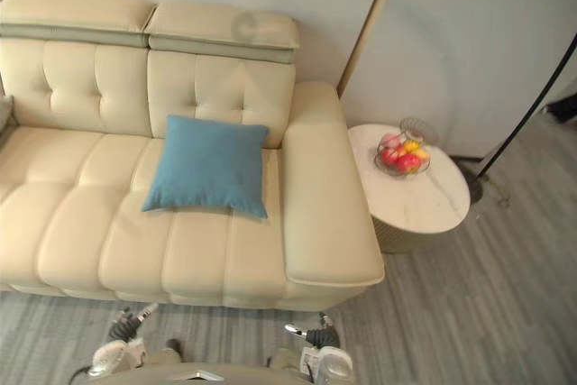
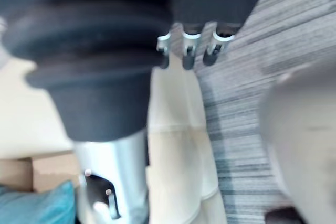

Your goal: Pick up cushions and gather them together orderly.

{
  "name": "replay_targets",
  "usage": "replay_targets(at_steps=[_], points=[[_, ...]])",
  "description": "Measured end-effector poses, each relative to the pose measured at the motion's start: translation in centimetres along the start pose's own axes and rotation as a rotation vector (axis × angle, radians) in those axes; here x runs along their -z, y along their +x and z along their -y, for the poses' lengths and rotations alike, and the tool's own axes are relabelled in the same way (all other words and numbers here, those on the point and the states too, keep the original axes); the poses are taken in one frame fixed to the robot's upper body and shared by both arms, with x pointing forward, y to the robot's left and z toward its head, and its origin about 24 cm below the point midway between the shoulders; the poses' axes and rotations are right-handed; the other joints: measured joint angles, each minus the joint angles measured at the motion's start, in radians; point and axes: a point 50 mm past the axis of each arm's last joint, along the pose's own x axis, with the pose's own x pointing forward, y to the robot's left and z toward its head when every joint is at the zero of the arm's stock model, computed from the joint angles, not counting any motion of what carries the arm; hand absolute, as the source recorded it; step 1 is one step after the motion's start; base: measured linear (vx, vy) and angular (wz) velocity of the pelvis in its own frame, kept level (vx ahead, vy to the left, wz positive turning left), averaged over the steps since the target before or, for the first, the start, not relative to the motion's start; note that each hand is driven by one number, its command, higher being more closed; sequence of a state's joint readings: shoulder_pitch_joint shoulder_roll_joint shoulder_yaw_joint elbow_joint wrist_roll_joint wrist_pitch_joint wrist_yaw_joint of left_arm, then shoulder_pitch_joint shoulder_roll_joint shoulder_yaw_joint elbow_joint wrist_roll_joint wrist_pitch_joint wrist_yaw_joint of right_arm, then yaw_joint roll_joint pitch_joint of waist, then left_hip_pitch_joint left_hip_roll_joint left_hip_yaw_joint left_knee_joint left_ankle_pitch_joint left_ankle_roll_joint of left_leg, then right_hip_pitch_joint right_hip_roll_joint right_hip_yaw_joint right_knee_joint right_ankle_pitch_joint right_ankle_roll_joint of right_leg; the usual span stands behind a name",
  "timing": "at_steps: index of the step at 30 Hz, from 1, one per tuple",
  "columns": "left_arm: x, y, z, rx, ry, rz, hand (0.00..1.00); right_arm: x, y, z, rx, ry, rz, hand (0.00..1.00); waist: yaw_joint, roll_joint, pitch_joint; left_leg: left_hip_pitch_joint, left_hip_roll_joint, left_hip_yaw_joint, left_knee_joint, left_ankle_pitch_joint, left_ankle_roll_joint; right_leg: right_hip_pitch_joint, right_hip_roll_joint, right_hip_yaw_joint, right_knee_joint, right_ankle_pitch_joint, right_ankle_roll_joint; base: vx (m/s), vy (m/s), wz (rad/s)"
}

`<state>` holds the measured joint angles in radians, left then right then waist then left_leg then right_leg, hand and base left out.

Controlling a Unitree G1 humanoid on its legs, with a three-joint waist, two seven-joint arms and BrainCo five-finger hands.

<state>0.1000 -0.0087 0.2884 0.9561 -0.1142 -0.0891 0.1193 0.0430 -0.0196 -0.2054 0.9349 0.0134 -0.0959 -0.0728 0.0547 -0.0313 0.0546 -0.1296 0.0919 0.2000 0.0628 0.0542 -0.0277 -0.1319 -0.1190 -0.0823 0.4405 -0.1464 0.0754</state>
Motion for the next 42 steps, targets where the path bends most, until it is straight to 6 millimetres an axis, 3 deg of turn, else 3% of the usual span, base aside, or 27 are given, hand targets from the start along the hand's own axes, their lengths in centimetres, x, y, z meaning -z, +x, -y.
replay_targets(at_steps=[1, 2, 3, 5, 6, 7, 8, 9, 11, 13, 14, 16, 19, 22, 26, 27, 29, 30, 31, 32, 33, 34, 36, 39, 40, 41, 42], points=[[-0.5, 0.3, -0.4, -0.008, 0.026, 0.005, 0.0, -0.8, 0.3, -1.0, -0.031, -0.026, 0.012, 0.0, -0.004, -0.019, 0.021, -0.039, -0.006, 0.022, 0.017, 0.011, 0.0, 0.039, 0.001, -0.012, -0.125, -0.027, -0.001, -0.05, -0.074, -0.62], [-0.8, 0.4, -0.6, -0.011, 0.036, 0.011, 0.0, -1.2, 0.5, -1.4, -0.04, -0.031, 0.019, 0.0, -0.002, -0.023, 0.035, -0.049, -0.004, 0.025, 0.03, 0.012, -0.002, 0.058, 0.005, -0.014, -0.177, -0.029, 0.002, -0.16, -0.156, -0.34], [-0.9, 0.5, -0.6, -0.008, 0.045, 0.009, 0.0, -1.8, 0.7, -1.6, -0.047, -0.041, 0.031, 0.0, -0.002, -0.008, 0.057, -0.058, 0.007, 0.02, 0.044, 0.015, -0.01, 0.096, 0.018, -0.015, -0.257, -0.015, 0.012, -0.17, -0.096, -0.15], [-0.6, 0.4, 0.1, 0.009, 0.048, -0.003, 0.0, -1.4, 0.6, -0.9, -0.033, -0.055, 0.021, 0.0, -0.012, 0.034, 0.082, -0.041, 0.038, -0.008, 0.053, 0.029, -0.03, 0.139, 0.053, -0.033, -0.299, 0.021, -0.005, -0.22, -0.077, 0.07], [-0.4, 0.3, 0.2, 0.013, 0.051, -0.007, 0.0, -1.1, 0.5, -0.6, -0.027, -0.057, 0.012, 0.0, -0.012, 0.034, 0.083, -0.029, 0.042, -0.009, 0.041, 0.035, -0.037, 0.139, 0.055, -0.034, -0.292, 0.018, -0.008, -0.22, -0.074, 0.01], [-0.2, 0.3, 0.3, 0.017, 0.06, -0.011, 0.0, -0.6, 0.4, -0.3, -0.018, -0.062, -0.001, 0.0, -0.015, 0.045, 0.079, 0.002, 0.045, -0.005, -0.005, 0.059, -0.061, 0.135, 0.059, -0.034, -0.274, 0.015, -0.012, -0.21, -0.063, -0.1], [0.1, 0.2, 0.1, 0.015, 0.064, -0.018, 0.0, -0.4, 0.4, 0.2, -0.009, -0.066, -0.007, 0.0, -0.024, 0.041, 0.076, 0.018, 0.045, -0.007, -0.052, 0.073, -0.101, 0.12, 0.059, -0.033, -0.266, 0.02, -0.02, -0.16, -0.037, -0.18], [0.1, 0.1, 0.2, 0.019, 0.066, -0.019, 0.0, -0.2, 0.3, 0.4, -0.002, -0.062, -0.013, 0.0, -0.028, 0.031, 0.074, 0.013, 0.035, -0.012, -0.047, 0.06, -0.117, 0.105, 0.051, -0.024, -0.266, 0.025, -0.026, -0.16, 0.006, -0.53], [-0.4, 0.3, 0.4, 0.016, 0.043, -0.004, 0.0, -0.2, 0.3, 1.2, 0.035, -0.019, -0.018, 0.0, -0.017, 0.019, 0.079, 0.012, 0.004, -0.043, 0.125, -0.044, -0.039, 0.072, 0.028, 0.047, -0.264, 0.047, -0.028, -0.07, 0.049, -0.96], [0.3, 0.1, 0.1, 0.004, 0.024, -0.025, 0.0, 0.1, 0.2, 1.8, 0.057, 0.014, -0.028, 0.0, -0.02, 0.021, 0.078, 0.053, -0.014, -0.075, 0.193, -0.142, -0.045, 0.062, 0.029, 0.114, -0.267, 0.058, -0.02, -0.03, 0.064, -1.08], [0.9, -0.1, 0.0, -0.004, 0.003, -0.044, 0.0, 0.4, 0.1, 1.9, 0.061, 0.017, -0.037, 0.0, -0.02, 0.038, 0.074, 0.106, -0.016, -0.13, 0.172, -0.23, -0.059, 0.057, 0.058, 0.177, -0.284, 0.064, -0.014, -0.06, 0.109, -1.28], [1.1, -0.1, -0.7, -0.024, -0.014, -0.052, 0.0, 2.2, -0.4, 1.4, 0.054, 0.046, -0.098, 0.0, -0.028, 0.021, 0.054, 0.121, -0.035, -0.086, 0.122, -0.245, -0.049, 0.059, 0.06, 0.247, -0.35, 0.118, -0.018, -0.1, 0.139, -1.25], [1.0, 0.0, -1.4, -0.033, 0.013, -0.054, 0.0, 3.0, -0.7, 1.2, 0.066, 0.094, -0.131, 0.0, -0.042, -0.016, 0.038, 0.141, -0.051, -0.032, 0.064, -0.245, -0.049, 0.062, 0.058, 0.264, -0.402, 0.174, -0.028, -0.01, 0.096, -0.84], [1.0, 0.1, -1.1, -0.02, 0.051, -0.06, 0.0, 3.0, -0.7, 1.6, 0.078, 0.116, -0.135, 0.0, -0.059, -0.005, 0.037, 0.17, -0.064, -0.002, 0.036, -0.241, -0.045, 0.052, 0.069, 0.323, -0.421, 0.207, 0.009, 0.06, 0.051, -0.67], [1.2, 0.1, -0.9, -0.002, 0.127, -0.076, 0.0, 2.4, -0.4, 1.8, 0.084, 0.121, -0.117, 0.0, -0.061, 0.021, 0.031, 0.199, -0.053, 0.08, 0.046, -0.228, -0.025, 0.009, 0.122, 0.443, -0.418, 0.234, 0.014, 0.12, 0.025, -1.13], [1.2, 0.1, -0.8, 0.008, 0.154, -0.076, 0.0, 2.2, -0.3, 1.9, 0.082, 0.116, -0.11, 0.0, -0.063, 0.026, 0.034, 0.21, -0.043, 0.12, 0.046, -0.231, -0.021, -0.017, 0.156, 0.482, -0.418, 0.27, 0.003, 0.13, -0.018, -1.87], [1.1, 0.2, -0.4, 0.02, 0.178, -0.073, 0.0, 1.6, -0.1, 1.8, 0.078, 0.111, -0.097, 0.0, -0.066, 0.038, 0.042, 0.221, -0.019, 0.193, 0.046, -0.235, -0.017, -0.053, 0.203, 0.43, -0.422, 0.348, -0.03, 0.1, -0.044, -1.8], [0.8, 0.3, -0.1, 0.029, 0.186, -0.067, 0.0, 1.2, 0.1, 1.6, 0.07, 0.106, -0.085, 0.0, -0.067, 0.054, 0.054, 0.221, 0.008, 0.255, 0.058, -0.235, -0.016, -0.073, 0.207, 0.267, -0.429, 0.354, -0.116, 0.09, -0.098, -1.89], [0.4, 0.4, 0.2, 0.045, 0.214, -0.049, 0.0, 1.1, 0.2, 1.8, 0.078, 0.113, -0.086, 0.0, -0.07, 0.046, 0.06, 0.255, -0.001, 0.329, 0.05, -0.242, -0.024, -0.081, 0.167, -0.083, -0.345, 0.201, -0.2, 0.09, -0.118, -1.89], [0.3, 0.4, 0.4, 0.055, 0.235, -0.046, 0.0, 1.3, 0.1, 2.1, 0.087, 0.113, -0.092, 0.0, -0.072, 0.057, 0.067, 0.272, 0.001, 0.367, 0.053, -0.246, -0.031, -0.077, 0.143, -0.187, -0.322, 0.168, -0.195, 0.05, -0.088, -1.85], [0.5, 0.3, 0.8, 0.073, 0.253, -0.042, 0.0, 1.0, 0.1, 2.6, 0.101, 0.117, -0.078, 0.0, -0.083, 0.076, 0.076, 0.304, 0.004, 0.428, 0.06, -0.247, -0.032, -0.072, 0.084, -0.39, -0.254, 0.112, -0.215, 0.04, -0.088, -1.7], [0.7, 0.2, 0.9, 0.081, 0.259, -0.046, 0.0, 0.9, 0.1, 2.7, 0.102, 0.119, -0.075, 0.0, -0.084, 0.079, 0.074, 0.332, 0.002, 0.462, 0.058, -0.25, -0.037, -0.061, 0.054, -0.468, -0.22, 0.086, -0.196, 0.05, -0.095, -1.74], [0.3, 0.3, 1.0, 0.089, 0.261, -0.039, 0.0, 0.8, 0.2, 2.9, 0.111, 0.138, -0.069, 0.0, -0.093, 0.094, 0.076, 0.357, 0.015, 0.495, 0.066, -0.26, -0.058, -0.071, 0.097, -0.406, -0.211, 0.067, -0.179, 0.11, -0.161, -1.36], [0.0, 0.4, 1.3, 0.096, 0.259, -0.03, 0.0, 1.0, 0.1, 3.2, 0.129, 0.184, -0.078, 0.0, -0.093, 0.093, 0.083, 0.311, 0.093, 0.512, 0.298, -0.276, -0.085, -0.078, 0.136, -0.322, -0.198, 0.039, -0.169, 0.18, -0.211, -1.06], [0.2, 0.3, 1.6, 0.103, 0.253, -0.035, 0.0, 1.2, 0.1, 3.2, 0.13, 0.185, -0.085, 0.0, -0.094, 0.092, 0.089, 0.24, 0.172, 0.473, 0.543, -0.255, -0.054, -0.058, 0.163, -0.26, -0.203, 0.04, -0.174, 0.21, -0.165, -1.13], [0.5, 0.2, 2.0, 0.114, 0.243, -0.043, 0.0, 1.3, 0.1, 3.5, 0.137, 0.179, -0.091, 0.0, -0.084, 0.092, 0.101, 0.192, 0.209, 0.422, 0.682, -0.271, -0.038, -0.037, 0.188, -0.217, -0.209, 0.038, -0.178, 0.23, -0.132, -1.27], [0.7, 0.0, 2.3, 0.12, 0.237, -0.047, 0.0, 1.3, 0.1, 3.8, 0.142, 0.175, -0.095, 0.0, -0.072, 0.096, 0.103, 0.165, 0.214, 0.377, 0.745, -0.284, -0.034, -0.022, 0.201, -0.188, -0.214, 0.037, -0.176, 0.2, -0.03, -1.47]])
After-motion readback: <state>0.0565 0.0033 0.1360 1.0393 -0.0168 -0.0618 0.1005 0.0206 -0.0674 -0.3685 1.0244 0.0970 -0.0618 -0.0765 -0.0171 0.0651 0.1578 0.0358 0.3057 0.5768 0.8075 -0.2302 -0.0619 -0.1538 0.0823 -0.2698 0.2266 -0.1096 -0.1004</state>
